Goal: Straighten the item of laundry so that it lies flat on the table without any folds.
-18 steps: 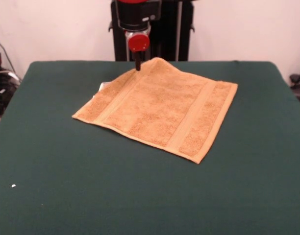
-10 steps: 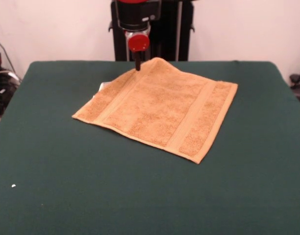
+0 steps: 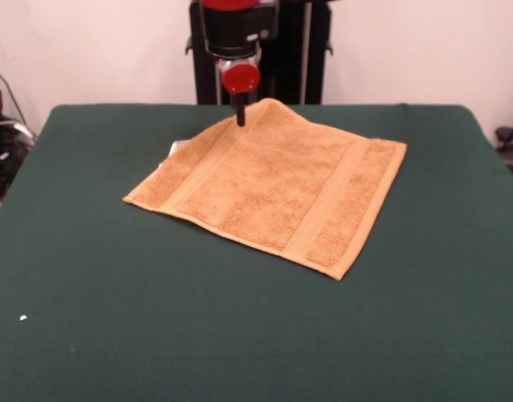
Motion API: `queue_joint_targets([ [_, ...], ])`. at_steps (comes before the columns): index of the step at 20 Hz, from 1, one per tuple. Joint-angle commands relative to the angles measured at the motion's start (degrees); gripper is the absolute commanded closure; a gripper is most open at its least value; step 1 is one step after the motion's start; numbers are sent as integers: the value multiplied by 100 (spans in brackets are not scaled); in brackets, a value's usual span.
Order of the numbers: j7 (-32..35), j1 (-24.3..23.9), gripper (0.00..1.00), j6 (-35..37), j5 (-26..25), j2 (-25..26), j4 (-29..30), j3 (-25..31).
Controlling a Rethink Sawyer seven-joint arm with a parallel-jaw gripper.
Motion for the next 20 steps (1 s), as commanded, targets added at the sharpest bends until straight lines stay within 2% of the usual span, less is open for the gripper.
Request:
queue_joint_targets([
  [1, -658, 318, 0, 290, -565, 453, -1169, 799],
  [5, -1131, 444, 0, 739, -1167, 386, -1621, 763],
  [10, -1112, 601, 0, 1079, -1593, 328, -2072, 861],
  [15, -761, 656, 0, 1320, -1549, 443, -2407, 1133],
  [20, -499, 692, 0, 1541, -1284, 602, -2746, 1370],
])
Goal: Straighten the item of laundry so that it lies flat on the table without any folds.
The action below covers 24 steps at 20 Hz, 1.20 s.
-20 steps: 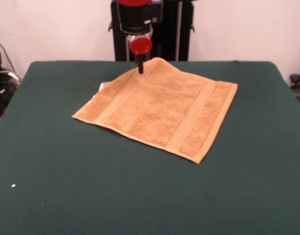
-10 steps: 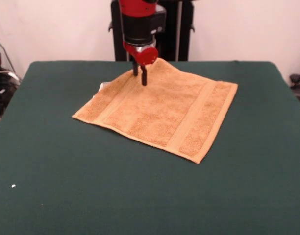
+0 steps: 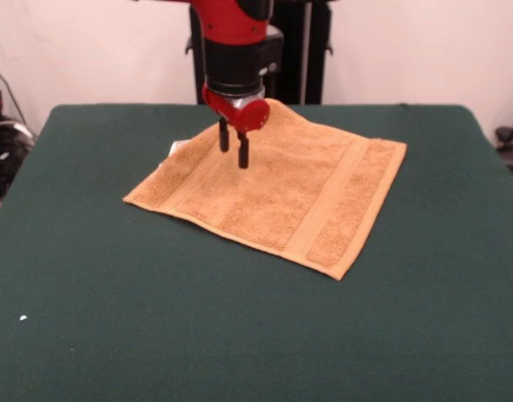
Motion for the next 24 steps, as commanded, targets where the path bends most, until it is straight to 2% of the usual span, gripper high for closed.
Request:
queue_joint_targets([
  [1, -436, 272, 0, 753, 240, 450, -1156, 1073],
  [12, -79, 56, 0, 733, 812, 798, -1427, 1831],
  [20, -72, -68, 0, 555, 903, 908, -1419, 2074],
  [24, 8, -210, 0, 218, 970, 1160, -1432, 2431],
])
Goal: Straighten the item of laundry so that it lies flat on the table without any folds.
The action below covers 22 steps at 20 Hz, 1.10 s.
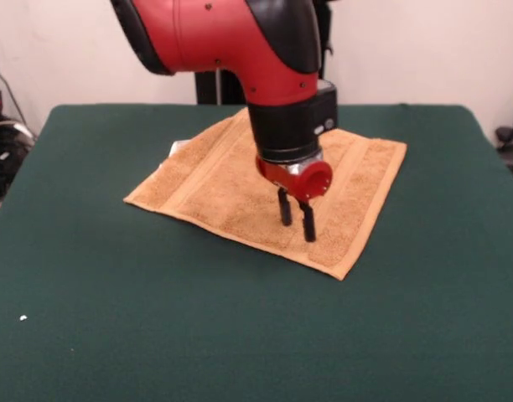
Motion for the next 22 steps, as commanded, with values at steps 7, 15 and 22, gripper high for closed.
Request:
queue_joint_targets([
  [7, 75, -197, 0, -234, 244, 725, -204, 1270],
  [15, -37, -261, 0, -233, 58, 862, -217, 1153],
  [22, 134, -66, 100, -137, 139, 787, -234, 861],
])
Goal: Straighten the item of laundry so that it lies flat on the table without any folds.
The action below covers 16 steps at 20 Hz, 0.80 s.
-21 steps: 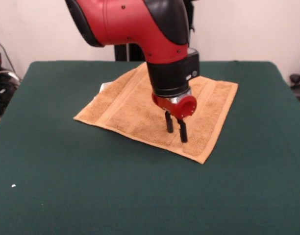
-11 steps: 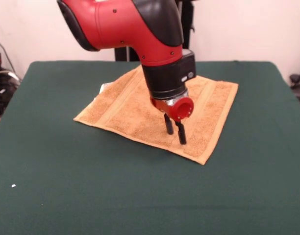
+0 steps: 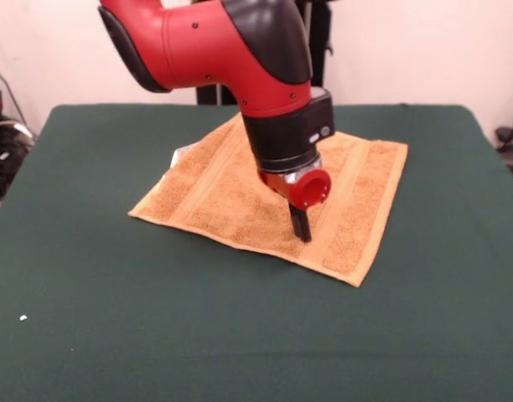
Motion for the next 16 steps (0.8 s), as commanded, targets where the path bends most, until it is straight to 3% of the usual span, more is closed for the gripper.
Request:
queue_joint_targets([
  [1, 161, 342, 100, -261, 90, 637, -227, 405],
  [9, 18, 381, 100, -325, -140, 624, -281, 167],
  [15, -1111, -127, 100, 290, -916, 453, -578, 90],
  [16, -1800, -540, 100, 667, -1230, 437, -710, 269],
])
